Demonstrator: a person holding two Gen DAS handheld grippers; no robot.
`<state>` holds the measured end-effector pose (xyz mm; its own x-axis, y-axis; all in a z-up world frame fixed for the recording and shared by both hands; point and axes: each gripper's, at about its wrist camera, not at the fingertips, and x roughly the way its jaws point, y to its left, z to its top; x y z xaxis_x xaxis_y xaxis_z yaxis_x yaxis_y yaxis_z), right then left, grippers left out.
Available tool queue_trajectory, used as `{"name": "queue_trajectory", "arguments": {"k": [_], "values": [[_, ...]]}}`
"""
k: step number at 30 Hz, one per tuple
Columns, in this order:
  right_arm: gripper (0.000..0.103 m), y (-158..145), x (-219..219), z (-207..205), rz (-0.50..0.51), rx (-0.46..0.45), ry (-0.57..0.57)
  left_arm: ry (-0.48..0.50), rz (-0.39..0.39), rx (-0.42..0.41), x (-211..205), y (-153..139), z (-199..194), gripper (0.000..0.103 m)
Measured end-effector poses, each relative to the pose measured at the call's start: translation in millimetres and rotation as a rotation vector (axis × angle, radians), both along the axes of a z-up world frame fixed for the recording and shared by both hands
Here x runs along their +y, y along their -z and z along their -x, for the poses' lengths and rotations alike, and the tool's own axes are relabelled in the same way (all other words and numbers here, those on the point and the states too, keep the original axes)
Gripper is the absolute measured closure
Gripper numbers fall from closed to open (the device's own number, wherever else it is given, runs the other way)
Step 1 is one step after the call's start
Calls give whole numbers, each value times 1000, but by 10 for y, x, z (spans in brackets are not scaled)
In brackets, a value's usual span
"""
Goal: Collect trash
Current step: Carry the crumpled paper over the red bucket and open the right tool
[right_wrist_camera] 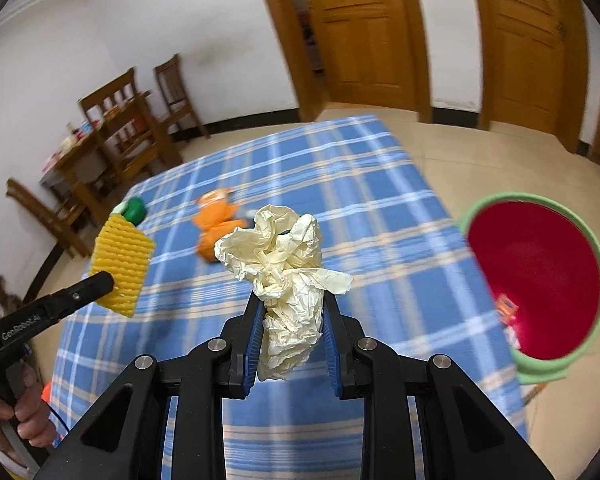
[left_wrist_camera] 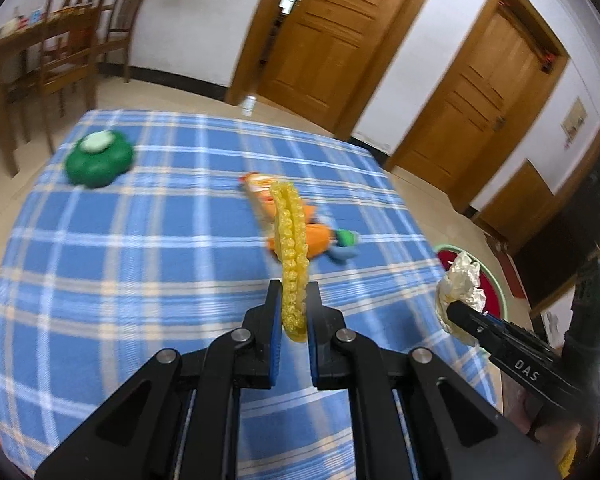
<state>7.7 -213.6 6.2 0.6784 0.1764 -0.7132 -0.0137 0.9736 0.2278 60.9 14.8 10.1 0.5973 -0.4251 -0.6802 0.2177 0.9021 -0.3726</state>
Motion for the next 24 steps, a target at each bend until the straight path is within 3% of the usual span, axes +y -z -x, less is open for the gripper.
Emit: {"name": "queue_trajectory", "arguments": {"k": [13,24], "values": [[75,43,-903,162,-18,15,239,228,-40,-25,-1028,-137,-153,93],[73,282,-1533,234,-60,49,402,368,-72,-27,-1823,-117,-252,93]]}}
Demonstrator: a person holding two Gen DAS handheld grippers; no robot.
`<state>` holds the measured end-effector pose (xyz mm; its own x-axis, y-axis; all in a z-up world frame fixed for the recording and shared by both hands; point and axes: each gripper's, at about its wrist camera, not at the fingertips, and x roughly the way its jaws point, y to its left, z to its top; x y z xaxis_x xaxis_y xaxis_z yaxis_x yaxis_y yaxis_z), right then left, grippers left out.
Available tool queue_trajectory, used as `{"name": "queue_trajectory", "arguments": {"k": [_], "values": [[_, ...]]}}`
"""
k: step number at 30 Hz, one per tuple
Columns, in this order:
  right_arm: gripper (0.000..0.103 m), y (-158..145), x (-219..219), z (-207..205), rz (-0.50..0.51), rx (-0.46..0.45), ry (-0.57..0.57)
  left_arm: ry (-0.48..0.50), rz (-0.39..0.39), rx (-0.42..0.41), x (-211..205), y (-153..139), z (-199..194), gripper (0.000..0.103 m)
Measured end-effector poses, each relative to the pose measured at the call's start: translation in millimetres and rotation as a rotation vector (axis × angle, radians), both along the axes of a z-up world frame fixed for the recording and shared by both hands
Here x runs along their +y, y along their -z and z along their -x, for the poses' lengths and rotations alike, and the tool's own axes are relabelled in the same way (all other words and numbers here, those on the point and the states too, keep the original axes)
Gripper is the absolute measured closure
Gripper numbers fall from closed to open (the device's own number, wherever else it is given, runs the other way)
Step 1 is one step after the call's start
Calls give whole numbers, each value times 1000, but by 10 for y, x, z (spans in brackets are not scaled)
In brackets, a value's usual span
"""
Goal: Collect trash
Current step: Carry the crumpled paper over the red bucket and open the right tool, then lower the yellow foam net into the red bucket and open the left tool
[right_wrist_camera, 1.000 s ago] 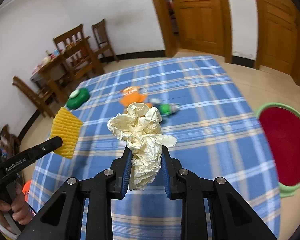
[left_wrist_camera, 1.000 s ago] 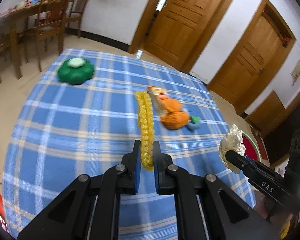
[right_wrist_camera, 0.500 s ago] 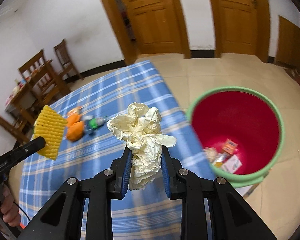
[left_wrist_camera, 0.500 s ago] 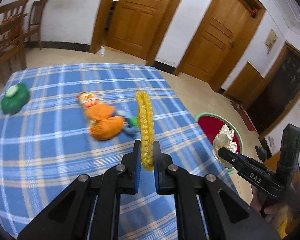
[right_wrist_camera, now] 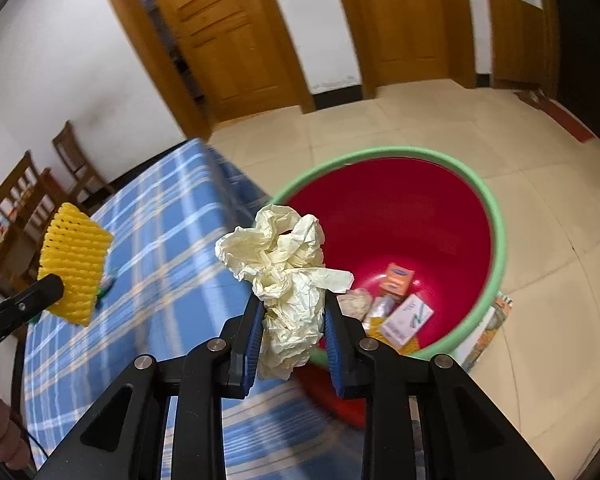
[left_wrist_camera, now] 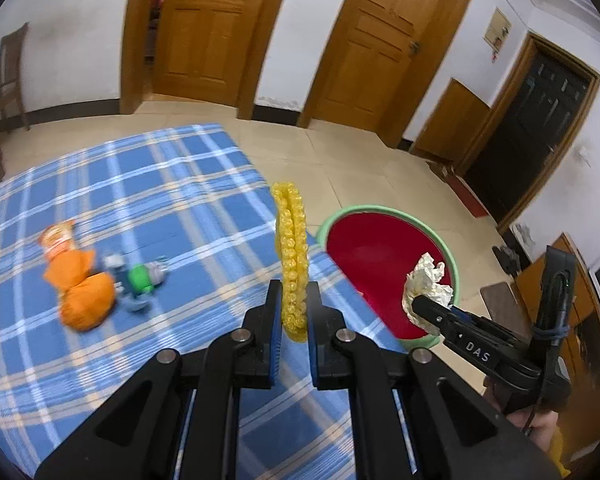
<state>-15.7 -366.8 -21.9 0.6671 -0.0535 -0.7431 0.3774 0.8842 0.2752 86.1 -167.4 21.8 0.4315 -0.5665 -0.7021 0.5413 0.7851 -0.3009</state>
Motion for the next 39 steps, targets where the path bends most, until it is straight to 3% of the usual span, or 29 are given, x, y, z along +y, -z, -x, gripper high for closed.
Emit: {"name": "queue_trajectory", "arguments": {"k": [8,12,14,25,28,30,39], "values": [[69,182,-332,32,-27,30,89,82,-14,8,-409,80,-41,93],[53,210,-405,57,-37,22,103,107,-23,14,-575,150,-62,93],[50,209,-444,75,-39,14,109,121,-29,14,-654,171,-53,93],[45,121,-605,240,-33,-37,155,161,-35,-7,-1033,190,-24,93],[45,107,-621,259,-37,-45,157,169,-28,-13,-1086,184,-11,84],[45,97,-628,268,-36,-45,156,155,-30,-8,-1094,200,-35,67],[45,-8,-557,366,-10,-70,156,90,-31,-5,-919,149,-31,58]]}}
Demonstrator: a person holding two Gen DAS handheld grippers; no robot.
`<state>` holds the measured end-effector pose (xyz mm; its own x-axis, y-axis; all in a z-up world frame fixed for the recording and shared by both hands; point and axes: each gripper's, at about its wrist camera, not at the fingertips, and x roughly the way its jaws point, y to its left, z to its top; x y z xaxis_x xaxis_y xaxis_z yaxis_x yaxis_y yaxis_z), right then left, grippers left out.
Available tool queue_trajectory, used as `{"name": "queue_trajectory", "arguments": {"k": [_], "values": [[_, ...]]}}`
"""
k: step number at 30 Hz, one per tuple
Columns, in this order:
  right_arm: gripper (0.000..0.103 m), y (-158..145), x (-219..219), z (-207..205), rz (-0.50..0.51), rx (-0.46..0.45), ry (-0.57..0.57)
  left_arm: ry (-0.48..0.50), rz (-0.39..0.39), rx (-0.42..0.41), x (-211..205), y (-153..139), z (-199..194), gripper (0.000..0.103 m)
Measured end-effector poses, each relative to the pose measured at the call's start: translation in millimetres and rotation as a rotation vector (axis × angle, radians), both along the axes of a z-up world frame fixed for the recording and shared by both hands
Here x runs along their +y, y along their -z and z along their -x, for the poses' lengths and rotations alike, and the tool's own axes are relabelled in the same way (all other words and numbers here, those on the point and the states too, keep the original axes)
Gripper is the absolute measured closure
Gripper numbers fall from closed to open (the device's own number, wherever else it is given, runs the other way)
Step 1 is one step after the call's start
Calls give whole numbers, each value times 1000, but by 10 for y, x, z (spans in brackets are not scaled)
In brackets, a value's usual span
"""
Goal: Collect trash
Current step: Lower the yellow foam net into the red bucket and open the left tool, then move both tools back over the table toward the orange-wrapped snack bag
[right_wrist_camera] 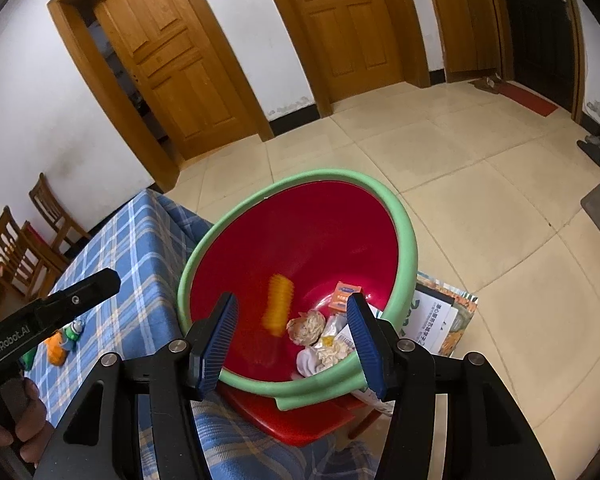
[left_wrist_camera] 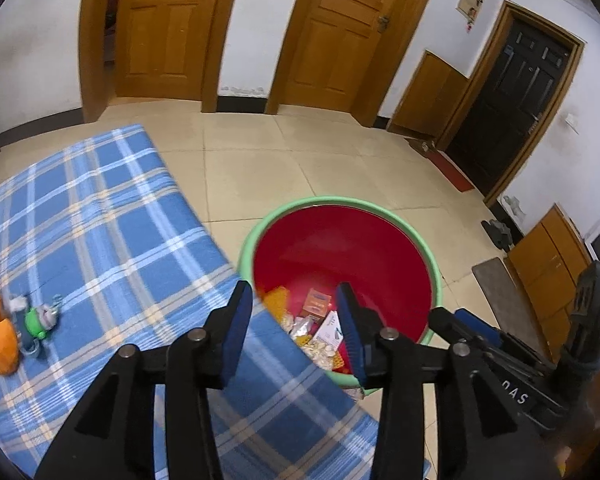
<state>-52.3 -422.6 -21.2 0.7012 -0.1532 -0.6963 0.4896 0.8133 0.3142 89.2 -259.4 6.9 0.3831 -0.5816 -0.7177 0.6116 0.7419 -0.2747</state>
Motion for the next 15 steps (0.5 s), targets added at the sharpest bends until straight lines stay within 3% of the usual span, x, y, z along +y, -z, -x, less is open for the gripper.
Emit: {"name": "queue_trajectory", "arguments": {"k": [15], "values": [[44,-136,389,-141,0,-10,-94,-269,-16,-12,1107,-51,-303,52]]}}
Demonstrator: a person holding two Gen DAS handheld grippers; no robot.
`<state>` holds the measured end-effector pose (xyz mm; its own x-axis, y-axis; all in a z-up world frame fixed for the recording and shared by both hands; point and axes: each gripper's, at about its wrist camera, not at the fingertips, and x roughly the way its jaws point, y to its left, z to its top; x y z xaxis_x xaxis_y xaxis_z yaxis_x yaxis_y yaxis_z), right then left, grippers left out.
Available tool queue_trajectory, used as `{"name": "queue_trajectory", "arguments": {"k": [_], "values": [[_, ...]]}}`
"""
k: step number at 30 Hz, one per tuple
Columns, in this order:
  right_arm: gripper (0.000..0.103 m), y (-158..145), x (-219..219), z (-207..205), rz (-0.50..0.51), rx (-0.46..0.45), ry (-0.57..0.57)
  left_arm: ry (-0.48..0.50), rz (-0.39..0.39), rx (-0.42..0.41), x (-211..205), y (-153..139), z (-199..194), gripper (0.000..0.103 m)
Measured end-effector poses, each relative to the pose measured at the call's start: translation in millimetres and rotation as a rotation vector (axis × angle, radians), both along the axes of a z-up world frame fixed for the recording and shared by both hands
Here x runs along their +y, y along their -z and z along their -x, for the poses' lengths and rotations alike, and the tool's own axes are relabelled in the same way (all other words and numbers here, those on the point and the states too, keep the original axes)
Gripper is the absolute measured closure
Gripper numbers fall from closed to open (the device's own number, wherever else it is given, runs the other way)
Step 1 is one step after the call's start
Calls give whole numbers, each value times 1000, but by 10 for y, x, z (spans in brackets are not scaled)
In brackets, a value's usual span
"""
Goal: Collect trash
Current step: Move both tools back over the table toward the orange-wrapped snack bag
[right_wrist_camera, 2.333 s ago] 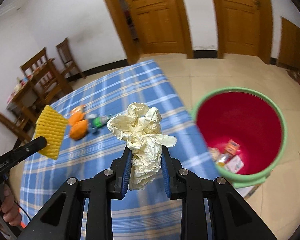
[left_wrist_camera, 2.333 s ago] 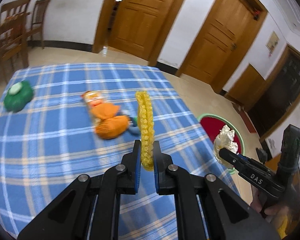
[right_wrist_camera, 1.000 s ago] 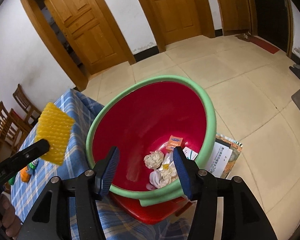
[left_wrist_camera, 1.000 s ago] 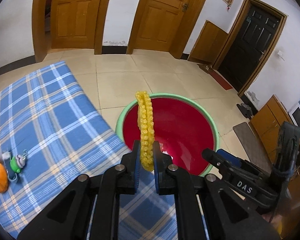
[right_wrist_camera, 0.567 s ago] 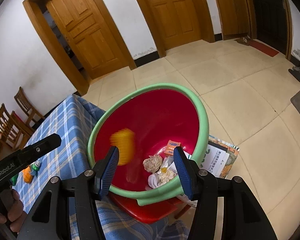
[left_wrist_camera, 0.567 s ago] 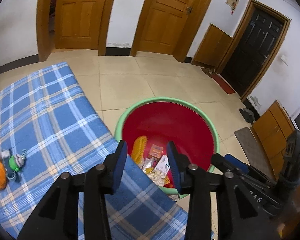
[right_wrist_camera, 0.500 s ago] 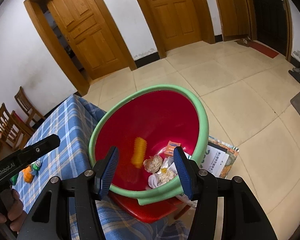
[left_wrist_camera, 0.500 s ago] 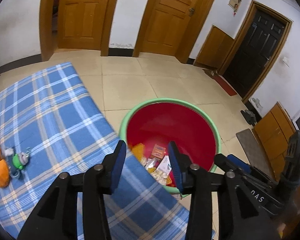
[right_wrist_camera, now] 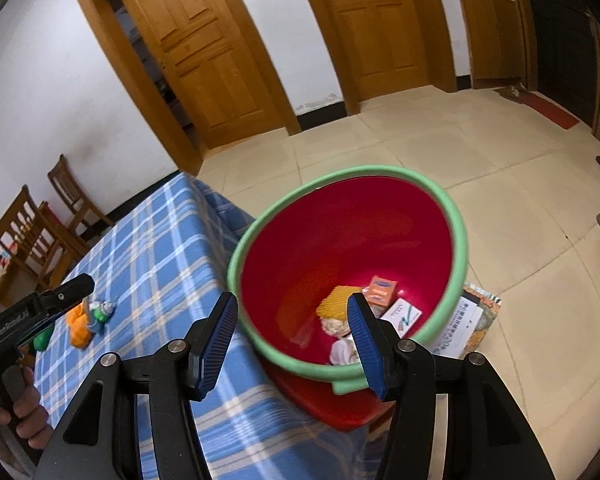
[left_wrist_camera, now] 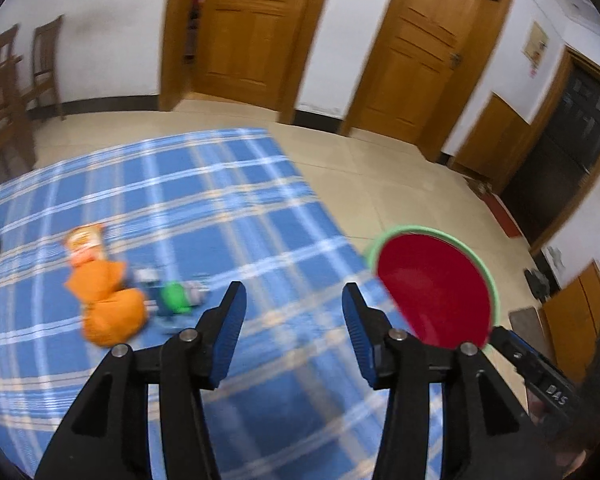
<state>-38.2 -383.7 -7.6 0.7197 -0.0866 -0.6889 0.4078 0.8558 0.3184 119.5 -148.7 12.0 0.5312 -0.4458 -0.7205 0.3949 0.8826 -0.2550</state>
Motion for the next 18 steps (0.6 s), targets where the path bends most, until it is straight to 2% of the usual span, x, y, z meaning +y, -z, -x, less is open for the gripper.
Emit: {"name": "queue_trajectory", "arguments": {"k": [9,18], "values": [[44,-30,229,-178,-3,9,-52,-174,-11,33,651,116,-282,51],[44,-44,373,-351,-5,20,-87,-279,-60,44,993,156,-648,47]]}}
